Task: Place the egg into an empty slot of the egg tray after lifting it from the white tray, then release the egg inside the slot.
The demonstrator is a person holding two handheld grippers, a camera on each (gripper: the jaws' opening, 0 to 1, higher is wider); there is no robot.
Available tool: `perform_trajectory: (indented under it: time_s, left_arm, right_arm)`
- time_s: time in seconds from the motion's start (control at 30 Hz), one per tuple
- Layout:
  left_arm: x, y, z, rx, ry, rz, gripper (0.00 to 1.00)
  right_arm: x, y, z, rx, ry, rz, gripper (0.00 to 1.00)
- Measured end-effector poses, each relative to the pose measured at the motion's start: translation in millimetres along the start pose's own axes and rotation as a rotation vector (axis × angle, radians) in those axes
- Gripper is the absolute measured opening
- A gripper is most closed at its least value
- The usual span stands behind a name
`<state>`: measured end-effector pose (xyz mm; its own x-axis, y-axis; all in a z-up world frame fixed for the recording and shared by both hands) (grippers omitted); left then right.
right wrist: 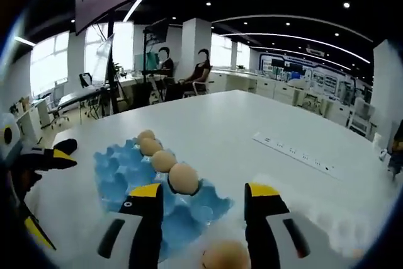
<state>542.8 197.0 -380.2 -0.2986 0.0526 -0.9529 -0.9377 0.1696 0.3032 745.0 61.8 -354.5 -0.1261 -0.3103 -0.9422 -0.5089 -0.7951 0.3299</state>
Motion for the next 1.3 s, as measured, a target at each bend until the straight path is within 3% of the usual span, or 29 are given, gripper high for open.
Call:
perform_trajectory:
  time_s: [0.27, 0.87, 1.3]
  left_arm:
    - [0.9, 0, 1.0, -0.007, -0.007, 0.005, 1.0]
    - [-0.2, -3, -5.6, 0.003, -0.016, 0.002, 1.0]
    - [-2.0, -5, -11.5, -0.005, -0.016, 0.004, 1.0]
  right_arm:
    - [7.2, 21, -7, -0.001, 0.002, 0.025, 0.56]
    - [15.5, 71, -36, 0.065, -0.029, 0.012, 0.56]
    - [17.0, 110, -44, 0.087, -0.039, -0.03, 0.57]
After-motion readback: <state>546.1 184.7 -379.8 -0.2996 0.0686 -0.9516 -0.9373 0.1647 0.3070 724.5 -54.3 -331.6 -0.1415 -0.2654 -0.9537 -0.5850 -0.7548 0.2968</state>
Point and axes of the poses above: the point that each gripper's makers call its tool centre point, and the gripper's own axes: y roughly backward along the fingers, z roughly to its left, x roughly out of its underside, the point moved 8 cm from there along y, roughly backward along the fingers, and after that the axes turned 5 degrees about -z, right-handed, at the moved point
